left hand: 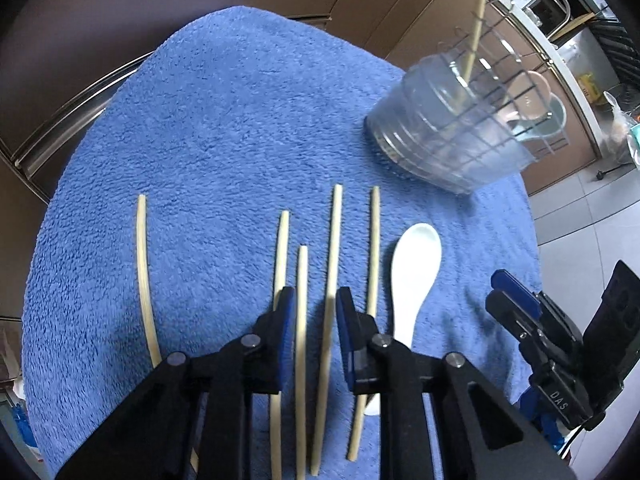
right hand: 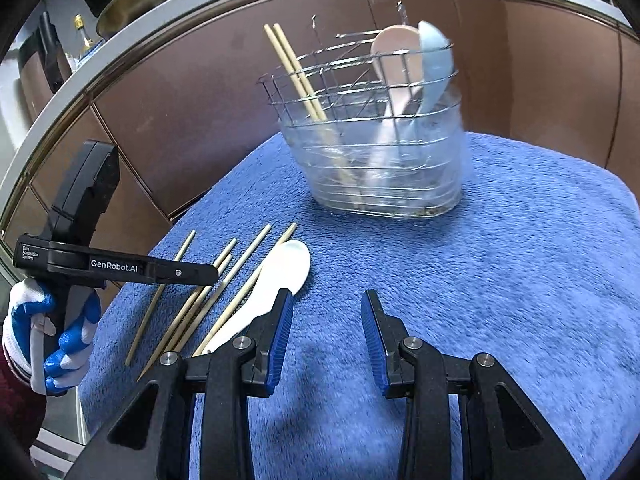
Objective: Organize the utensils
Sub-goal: 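Grasp the white spoon with the right tool while the left tool grasps a chopstick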
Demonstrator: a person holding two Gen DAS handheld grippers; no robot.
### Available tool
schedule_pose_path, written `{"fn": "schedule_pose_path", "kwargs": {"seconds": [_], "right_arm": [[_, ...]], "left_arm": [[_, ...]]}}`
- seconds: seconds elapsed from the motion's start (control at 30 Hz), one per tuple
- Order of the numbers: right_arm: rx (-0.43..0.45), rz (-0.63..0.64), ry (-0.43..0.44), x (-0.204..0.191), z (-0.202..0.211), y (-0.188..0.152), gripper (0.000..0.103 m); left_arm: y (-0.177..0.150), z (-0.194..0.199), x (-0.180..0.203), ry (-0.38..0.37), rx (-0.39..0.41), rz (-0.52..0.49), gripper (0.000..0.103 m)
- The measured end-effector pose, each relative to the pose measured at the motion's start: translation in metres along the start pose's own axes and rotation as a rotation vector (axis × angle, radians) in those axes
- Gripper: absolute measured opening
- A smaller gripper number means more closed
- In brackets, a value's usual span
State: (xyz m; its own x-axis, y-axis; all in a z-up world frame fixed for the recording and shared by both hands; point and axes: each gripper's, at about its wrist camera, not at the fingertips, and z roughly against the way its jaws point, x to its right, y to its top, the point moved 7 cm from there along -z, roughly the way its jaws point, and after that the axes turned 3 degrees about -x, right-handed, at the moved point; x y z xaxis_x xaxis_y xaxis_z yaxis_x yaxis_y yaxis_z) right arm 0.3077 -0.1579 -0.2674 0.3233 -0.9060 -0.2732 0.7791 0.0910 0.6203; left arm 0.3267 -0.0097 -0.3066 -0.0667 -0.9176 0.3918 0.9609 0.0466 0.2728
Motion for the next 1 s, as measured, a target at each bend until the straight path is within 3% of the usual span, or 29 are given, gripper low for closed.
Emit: {"fn": "schedule_pose_path", "kwargs": {"seconds": [0.6,0.83,1.0], "right_arm": [[-0.131,-0.003,0.119,-0.006,-0.066,0.022,0.029],[-0.169,0.022,0.136,-0.011,-0.082,0.034,0.01],[-0.162,0.055,0.124,-0.016,-0.082,0.039,0.006]], "left_arm": [[0.008,-0.009,-0.007,0.015,-0.05,-0.038,0.007],[0.008,-0.011,-0.005,0.052,-0.052,-0.042,0.005],[0.004,-0.009,-0.004,0.064,-0.02,-0.011,0.004]]}}
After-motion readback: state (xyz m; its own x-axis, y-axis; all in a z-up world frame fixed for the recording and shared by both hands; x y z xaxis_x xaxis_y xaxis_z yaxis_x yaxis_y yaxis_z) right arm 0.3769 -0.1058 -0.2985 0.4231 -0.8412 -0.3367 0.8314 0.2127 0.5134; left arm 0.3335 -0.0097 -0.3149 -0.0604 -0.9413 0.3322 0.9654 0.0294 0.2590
